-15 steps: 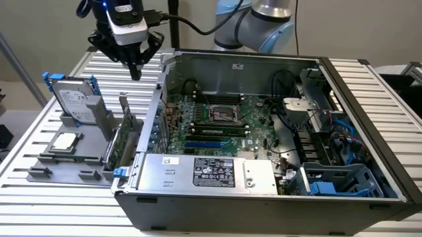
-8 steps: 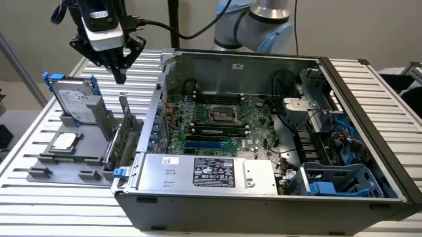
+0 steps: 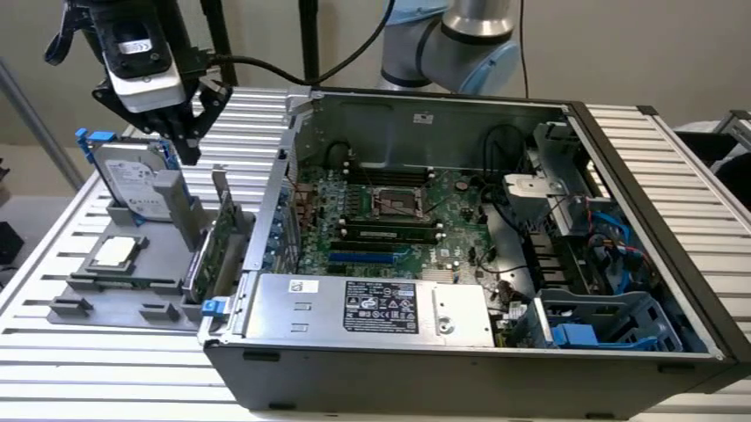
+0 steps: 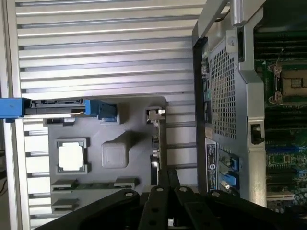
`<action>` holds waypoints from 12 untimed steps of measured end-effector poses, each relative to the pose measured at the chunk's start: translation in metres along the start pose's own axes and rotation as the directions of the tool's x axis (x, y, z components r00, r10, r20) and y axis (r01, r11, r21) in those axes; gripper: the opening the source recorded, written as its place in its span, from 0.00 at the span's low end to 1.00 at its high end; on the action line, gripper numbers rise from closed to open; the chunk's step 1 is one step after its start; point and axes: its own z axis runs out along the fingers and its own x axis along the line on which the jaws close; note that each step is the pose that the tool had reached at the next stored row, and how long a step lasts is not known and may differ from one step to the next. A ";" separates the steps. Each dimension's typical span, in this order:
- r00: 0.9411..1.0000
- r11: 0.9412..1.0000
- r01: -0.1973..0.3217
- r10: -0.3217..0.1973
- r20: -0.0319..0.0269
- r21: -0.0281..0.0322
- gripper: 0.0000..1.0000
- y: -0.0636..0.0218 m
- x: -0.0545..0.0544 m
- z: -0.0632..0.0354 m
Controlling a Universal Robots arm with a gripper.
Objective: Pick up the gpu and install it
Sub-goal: 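Pick up the gpu and move the gpu toward the slot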
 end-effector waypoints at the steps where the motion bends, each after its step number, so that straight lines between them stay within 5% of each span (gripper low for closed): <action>1: 1.000 1.000 0.000 0.000 0.000 0.000 0.00 -0.0038 0.000 0.0004; 4: 1.000 1.000 0.000 0.000 0.000 0.001 0.00 -0.0110 0.002 0.0016; 12: 1.000 1.000 0.000 0.000 0.000 0.001 0.00 -0.0110 0.002 0.0015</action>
